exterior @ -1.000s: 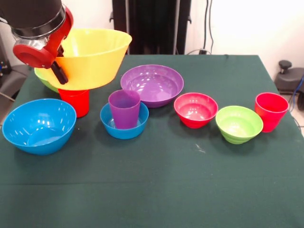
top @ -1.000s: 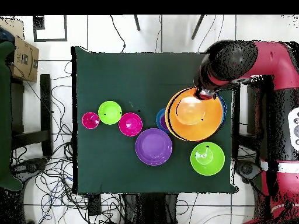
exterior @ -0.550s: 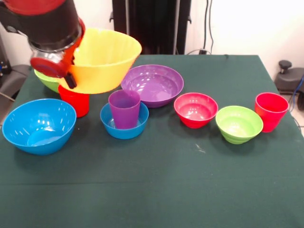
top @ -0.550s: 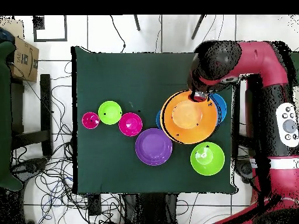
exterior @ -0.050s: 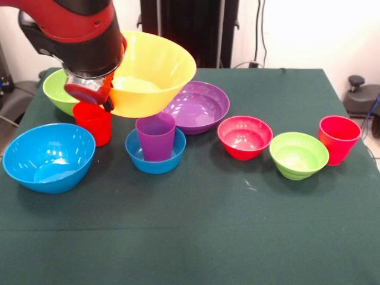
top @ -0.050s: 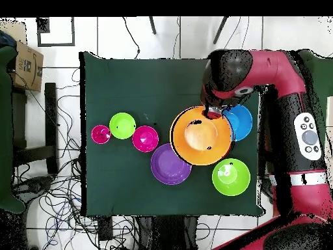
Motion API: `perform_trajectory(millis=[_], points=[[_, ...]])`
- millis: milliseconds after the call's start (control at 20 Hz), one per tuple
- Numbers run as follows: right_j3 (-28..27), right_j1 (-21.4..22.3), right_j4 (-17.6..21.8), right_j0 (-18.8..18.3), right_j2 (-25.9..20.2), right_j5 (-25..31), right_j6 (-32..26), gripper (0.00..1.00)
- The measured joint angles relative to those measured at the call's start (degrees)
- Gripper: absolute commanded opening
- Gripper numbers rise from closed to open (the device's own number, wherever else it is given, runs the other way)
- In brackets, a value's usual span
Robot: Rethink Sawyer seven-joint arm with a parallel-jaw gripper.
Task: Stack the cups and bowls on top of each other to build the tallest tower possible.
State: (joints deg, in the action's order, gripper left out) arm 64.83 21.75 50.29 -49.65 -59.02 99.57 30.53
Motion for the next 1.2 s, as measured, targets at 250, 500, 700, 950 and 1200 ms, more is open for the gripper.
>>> perform_trajectory(millis=[250, 500, 700, 950, 1200], points=[[0.0, 0.26, -3.43, 1.3, 2.81, 0.01, 1.31, 0.0], [-0.41, 0.97, -5.66, 2.51, 4.86, -0.01, 1.81, 0.0], [-0.68, 1.77, -6.74, 3.26, 6.06, -0.01, 1.81, 0.0], [-0.9, 3.26, -8.3, 4.24, 7.78, -0.02, 1.81, 0.0], [-0.92, 4.12, -9.76, 4.53, 9.33, -0.01, 1.81, 0.0]])
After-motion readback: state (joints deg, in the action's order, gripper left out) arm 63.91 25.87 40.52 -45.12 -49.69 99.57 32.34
